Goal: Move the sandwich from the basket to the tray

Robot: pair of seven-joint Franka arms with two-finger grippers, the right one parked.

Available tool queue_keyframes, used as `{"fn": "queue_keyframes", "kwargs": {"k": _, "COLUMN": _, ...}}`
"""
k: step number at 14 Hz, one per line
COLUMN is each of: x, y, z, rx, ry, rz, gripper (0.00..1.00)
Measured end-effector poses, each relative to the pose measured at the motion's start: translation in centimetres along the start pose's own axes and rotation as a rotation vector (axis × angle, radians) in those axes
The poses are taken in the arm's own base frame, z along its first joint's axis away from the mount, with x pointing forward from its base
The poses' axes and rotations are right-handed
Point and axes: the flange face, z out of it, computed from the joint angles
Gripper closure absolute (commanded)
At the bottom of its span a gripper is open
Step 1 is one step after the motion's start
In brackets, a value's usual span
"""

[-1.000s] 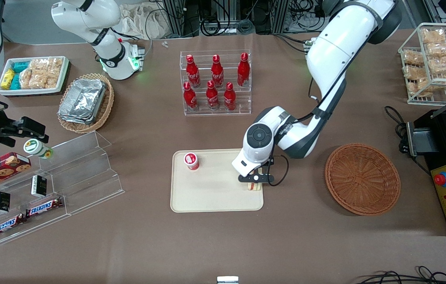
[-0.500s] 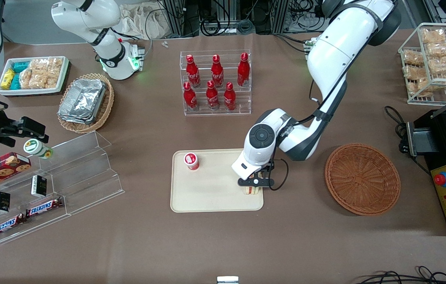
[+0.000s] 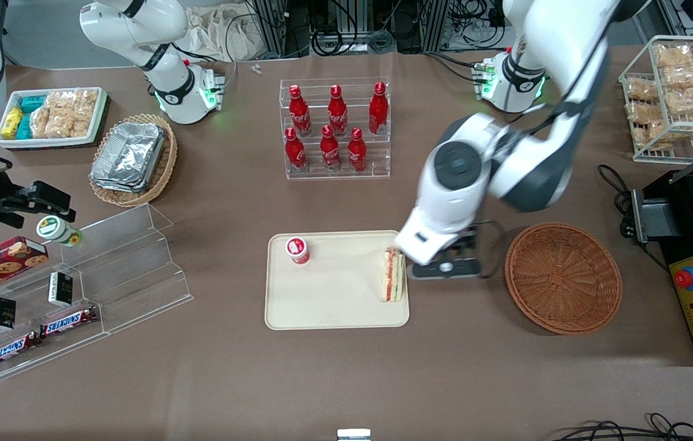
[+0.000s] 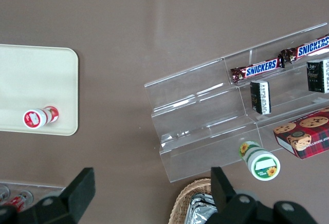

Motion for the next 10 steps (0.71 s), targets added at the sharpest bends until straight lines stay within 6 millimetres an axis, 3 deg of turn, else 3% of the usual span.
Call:
{"fn": "queue_keyframes", "kwargs": {"k": 2, "x": 0.8, "y": -4.7, "z": -3.5, "rx": -0.035, "ry": -0.019, "rz": 0.013, "gripper": 0.0}}
{"fn": "queue_keyframes", "kwargs": {"k": 5, "x": 0.5, "y": -9.5, "z": -6.6, "rx": -0.033, "ry": -0.067, "rz": 0.042, "gripper": 0.0}}
{"fn": "queue_keyframes", "kwargs": {"k": 8, "x": -1.2, "y": -15.0, "z": -10.3, "rx": -0.021, "ry": -0.145, "rz": 0.12, "gripper": 0.0}}
{"fn": "queue_keyframes", "kwargs": {"k": 10, "x": -2.7, "y": -20.5, "z": -13.7, "rx": -0.005, "ry": -0.17, "rz": 0.127, "gripper": 0.0}}
